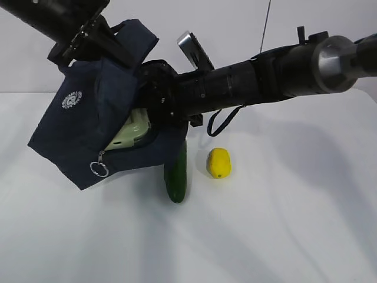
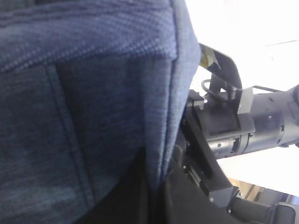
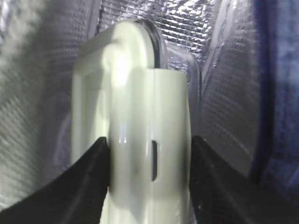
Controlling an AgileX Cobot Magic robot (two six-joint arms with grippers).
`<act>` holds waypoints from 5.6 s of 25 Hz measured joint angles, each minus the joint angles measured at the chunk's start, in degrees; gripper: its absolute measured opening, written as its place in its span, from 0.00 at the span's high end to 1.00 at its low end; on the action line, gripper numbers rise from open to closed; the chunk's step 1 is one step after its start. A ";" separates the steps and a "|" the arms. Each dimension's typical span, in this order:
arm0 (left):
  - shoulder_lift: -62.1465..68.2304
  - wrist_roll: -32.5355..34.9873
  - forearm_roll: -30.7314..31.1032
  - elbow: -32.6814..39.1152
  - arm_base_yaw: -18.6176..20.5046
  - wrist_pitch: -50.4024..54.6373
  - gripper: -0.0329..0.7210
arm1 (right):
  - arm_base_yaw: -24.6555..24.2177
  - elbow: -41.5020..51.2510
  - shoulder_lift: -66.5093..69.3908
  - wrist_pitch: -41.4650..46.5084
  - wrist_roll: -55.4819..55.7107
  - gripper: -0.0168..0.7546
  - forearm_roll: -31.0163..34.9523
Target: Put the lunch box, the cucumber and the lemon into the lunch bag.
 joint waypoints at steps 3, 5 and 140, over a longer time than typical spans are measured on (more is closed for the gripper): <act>0.23 0.00 0.00 0.00 0.00 0.00 0.96 | 0.00 -0.26 0.00 0.00 0.00 0.50 -0.51; 0.23 0.00 -0.10 0.00 0.00 0.00 0.96 | 0.00 -0.26 0.00 0.00 0.00 0.50 -1.62; 6.73 -4.26 17.16 -0.44 5.07 -0.87 0.96 | 0.04 -22.57 -0.32 24.78 36.16 0.41 -68.25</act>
